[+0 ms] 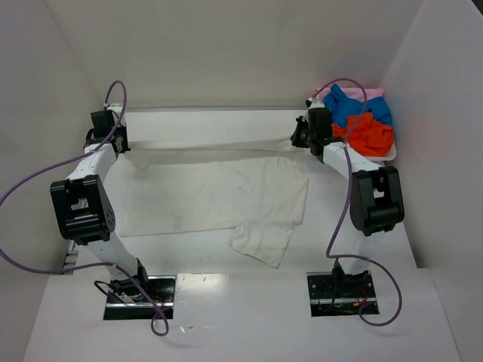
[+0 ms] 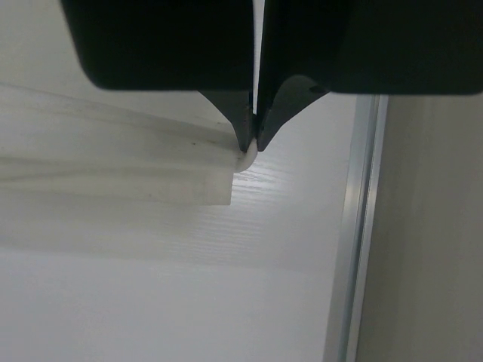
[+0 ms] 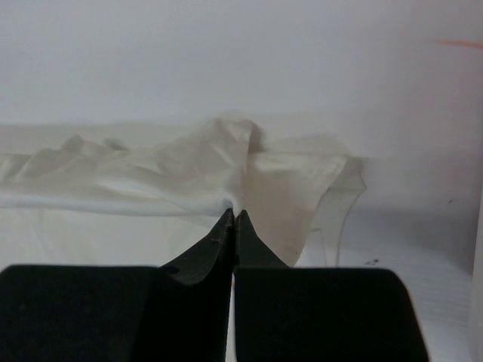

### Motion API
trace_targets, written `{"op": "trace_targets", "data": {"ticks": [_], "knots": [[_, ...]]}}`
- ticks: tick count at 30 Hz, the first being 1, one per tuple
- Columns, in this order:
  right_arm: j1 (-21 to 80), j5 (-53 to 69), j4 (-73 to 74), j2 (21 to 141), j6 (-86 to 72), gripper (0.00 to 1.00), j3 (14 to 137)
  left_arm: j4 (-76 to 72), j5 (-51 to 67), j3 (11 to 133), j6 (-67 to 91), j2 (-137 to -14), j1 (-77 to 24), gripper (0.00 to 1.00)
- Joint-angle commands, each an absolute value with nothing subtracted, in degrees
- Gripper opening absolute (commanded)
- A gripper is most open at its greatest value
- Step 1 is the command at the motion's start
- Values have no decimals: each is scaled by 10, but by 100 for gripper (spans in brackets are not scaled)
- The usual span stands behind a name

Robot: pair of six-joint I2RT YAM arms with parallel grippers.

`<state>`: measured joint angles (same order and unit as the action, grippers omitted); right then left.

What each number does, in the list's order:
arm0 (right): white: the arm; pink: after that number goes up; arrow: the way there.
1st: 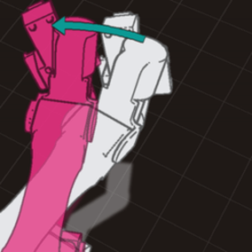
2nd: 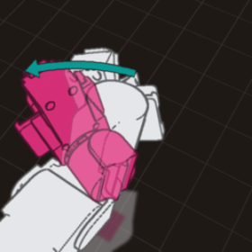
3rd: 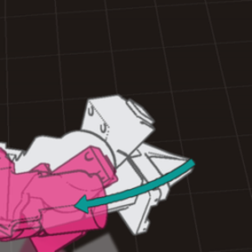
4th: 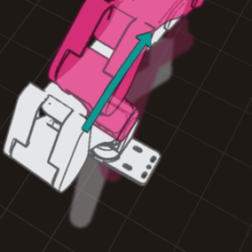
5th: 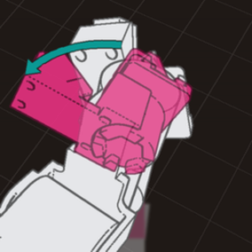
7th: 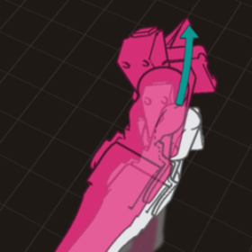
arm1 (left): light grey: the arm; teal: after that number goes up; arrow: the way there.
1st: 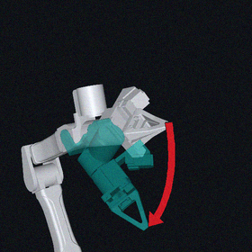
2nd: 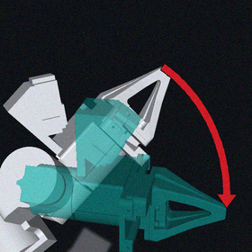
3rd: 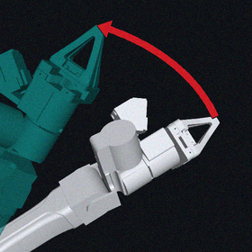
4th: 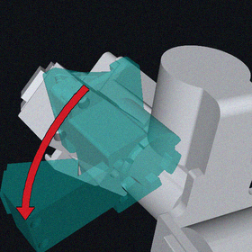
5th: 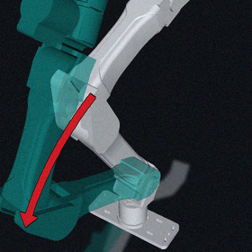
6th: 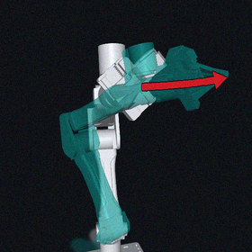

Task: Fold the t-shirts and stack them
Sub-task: Fold the flattened tshirt in 1/3 of the way

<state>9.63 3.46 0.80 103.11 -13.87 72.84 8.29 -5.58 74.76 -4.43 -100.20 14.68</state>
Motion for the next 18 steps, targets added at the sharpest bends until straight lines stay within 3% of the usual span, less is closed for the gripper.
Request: {"op": "trace_targets", "data": {"ticks": [1,10,18], "knots": [[93,6,-33,973,-152,0,706,27,-89,742,-69,-983,153,0],[93,1,-49,934,-169,0,647,5,-117,709,-62,-966,153,0],[77,-5,-43,921,-157,0,671,51,-106,821,-57,-1002,148,0]]}}
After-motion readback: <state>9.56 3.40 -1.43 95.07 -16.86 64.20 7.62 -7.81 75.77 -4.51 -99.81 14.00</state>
